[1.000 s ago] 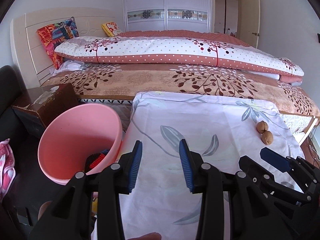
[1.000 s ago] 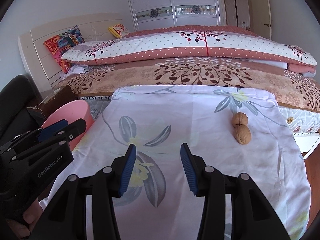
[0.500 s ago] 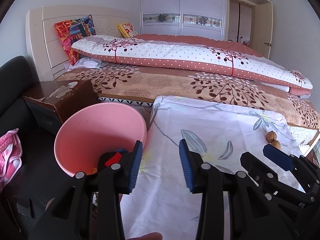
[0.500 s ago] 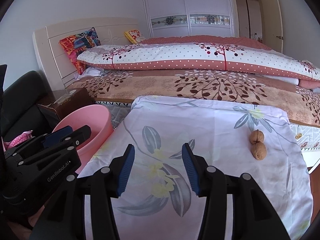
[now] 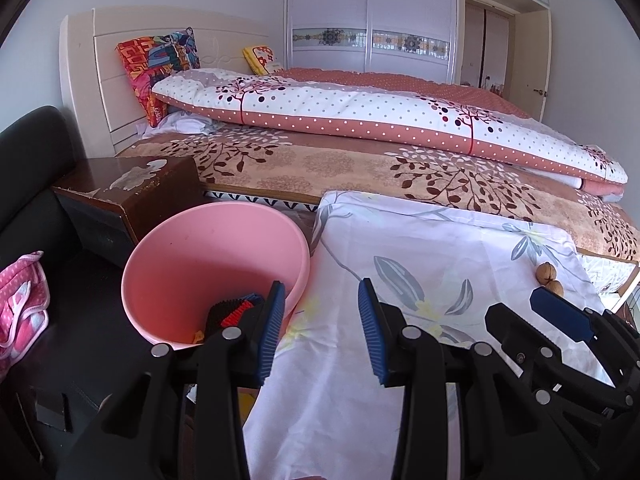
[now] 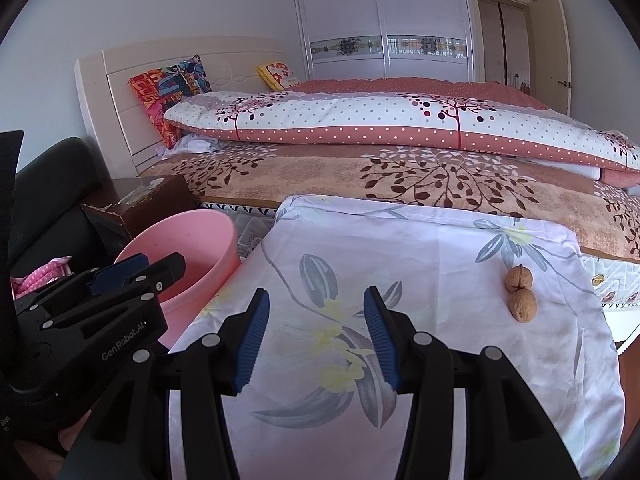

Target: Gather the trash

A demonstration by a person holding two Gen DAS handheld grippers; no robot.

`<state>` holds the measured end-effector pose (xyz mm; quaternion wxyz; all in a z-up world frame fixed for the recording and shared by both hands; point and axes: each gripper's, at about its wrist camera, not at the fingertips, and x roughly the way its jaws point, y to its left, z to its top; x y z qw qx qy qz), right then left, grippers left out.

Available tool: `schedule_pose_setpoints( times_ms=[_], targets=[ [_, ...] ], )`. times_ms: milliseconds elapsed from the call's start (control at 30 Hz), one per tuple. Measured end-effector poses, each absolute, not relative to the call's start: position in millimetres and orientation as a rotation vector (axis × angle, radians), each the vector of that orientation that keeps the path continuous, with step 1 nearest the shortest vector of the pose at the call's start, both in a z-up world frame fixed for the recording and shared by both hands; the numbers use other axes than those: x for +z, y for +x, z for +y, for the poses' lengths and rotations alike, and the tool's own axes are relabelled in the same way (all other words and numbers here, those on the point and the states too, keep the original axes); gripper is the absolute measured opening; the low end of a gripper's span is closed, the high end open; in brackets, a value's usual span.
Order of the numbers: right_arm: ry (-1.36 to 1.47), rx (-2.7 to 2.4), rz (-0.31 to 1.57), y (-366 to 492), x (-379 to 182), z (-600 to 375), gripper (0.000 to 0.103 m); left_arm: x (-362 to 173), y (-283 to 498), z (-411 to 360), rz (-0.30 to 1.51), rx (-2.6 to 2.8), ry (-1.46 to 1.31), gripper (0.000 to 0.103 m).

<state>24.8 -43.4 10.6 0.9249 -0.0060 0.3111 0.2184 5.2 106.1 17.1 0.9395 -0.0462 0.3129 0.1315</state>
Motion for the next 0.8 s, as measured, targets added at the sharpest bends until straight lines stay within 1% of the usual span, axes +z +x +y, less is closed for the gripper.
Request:
schedule_pose_setpoints(
  times_ms=[800],
  targets=[
    [-0.025,0.457,0.624,17,11,-32,0.049,17,-7,118,0.629,0.287,-0.119,0.038]
  ],
)
